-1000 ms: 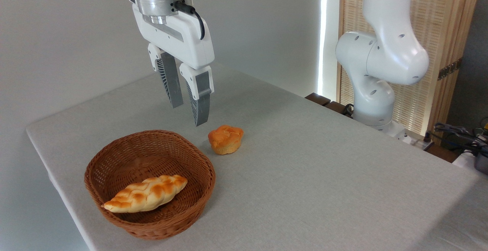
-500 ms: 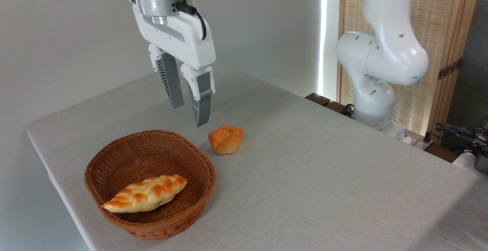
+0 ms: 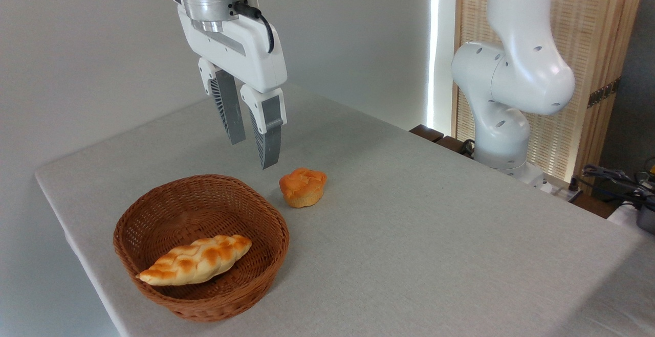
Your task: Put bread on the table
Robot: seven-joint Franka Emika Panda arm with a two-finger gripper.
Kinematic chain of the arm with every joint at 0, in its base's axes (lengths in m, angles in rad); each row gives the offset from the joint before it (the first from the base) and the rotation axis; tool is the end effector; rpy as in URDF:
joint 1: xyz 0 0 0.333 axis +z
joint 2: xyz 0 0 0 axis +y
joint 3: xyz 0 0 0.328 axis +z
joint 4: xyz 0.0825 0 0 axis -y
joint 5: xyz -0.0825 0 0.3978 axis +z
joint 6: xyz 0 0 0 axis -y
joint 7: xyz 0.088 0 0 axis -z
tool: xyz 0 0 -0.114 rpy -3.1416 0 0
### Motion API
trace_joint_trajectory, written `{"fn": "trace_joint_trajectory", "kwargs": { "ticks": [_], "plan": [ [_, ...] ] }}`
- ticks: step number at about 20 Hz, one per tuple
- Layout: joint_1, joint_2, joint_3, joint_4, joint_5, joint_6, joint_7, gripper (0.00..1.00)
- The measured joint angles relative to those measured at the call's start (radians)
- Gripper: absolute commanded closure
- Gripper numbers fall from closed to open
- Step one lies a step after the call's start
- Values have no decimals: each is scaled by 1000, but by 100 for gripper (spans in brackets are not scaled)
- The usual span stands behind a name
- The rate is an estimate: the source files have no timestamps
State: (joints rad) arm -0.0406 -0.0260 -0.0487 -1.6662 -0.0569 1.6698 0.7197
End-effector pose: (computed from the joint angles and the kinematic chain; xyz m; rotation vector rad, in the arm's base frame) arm 0.5650 -0.0569 0.6065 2.8502 -1.2121 0.0702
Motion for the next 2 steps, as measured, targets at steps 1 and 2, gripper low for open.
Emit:
{"fn": "trace_joint_trajectory", "kwargs": {
  "ticks": [1, 2],
  "plan": [
    [-1, 0, 1, 0, 0, 0, 0, 0],
    [-2, 0, 1, 0, 0, 0, 0, 0]
  ]
}}
